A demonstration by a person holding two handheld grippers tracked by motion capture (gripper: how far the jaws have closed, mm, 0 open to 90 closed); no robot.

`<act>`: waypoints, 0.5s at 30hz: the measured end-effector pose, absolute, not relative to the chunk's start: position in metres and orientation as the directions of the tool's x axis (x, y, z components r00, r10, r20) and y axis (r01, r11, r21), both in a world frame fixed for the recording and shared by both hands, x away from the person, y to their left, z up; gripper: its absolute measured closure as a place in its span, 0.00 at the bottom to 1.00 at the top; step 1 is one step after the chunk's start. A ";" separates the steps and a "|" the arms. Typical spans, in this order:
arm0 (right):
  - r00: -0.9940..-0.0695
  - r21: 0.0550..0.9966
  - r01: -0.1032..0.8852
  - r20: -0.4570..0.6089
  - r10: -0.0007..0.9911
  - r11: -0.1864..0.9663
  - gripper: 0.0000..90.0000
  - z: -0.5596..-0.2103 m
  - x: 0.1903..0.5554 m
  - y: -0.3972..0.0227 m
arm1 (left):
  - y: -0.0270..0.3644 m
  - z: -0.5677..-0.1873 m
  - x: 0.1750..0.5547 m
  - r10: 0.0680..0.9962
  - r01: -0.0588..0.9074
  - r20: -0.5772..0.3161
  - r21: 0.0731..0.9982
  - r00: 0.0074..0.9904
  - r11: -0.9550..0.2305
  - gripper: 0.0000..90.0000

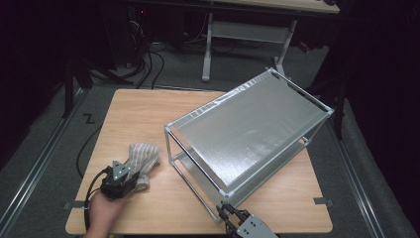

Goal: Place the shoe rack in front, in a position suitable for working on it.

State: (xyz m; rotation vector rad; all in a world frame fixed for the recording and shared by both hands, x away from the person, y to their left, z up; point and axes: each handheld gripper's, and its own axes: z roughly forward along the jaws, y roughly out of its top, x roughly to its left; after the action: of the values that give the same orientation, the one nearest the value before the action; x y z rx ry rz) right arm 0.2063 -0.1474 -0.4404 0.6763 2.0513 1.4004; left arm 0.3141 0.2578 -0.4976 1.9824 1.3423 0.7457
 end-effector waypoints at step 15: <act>-0.728 0.940 0.084 -0.169 0.665 0.331 0.86 -0.440 0.212 -0.143 | 0.255 -0.469 0.289 0.931 0.435 0.068 0.870 0.358 -0.231 0.35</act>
State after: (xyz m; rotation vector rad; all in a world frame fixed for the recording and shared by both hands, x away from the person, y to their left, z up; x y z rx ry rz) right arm 0.2123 -0.1428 -0.4402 0.6552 2.0609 1.4084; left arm 0.2892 0.2548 -0.4695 1.8225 1.1995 0.7854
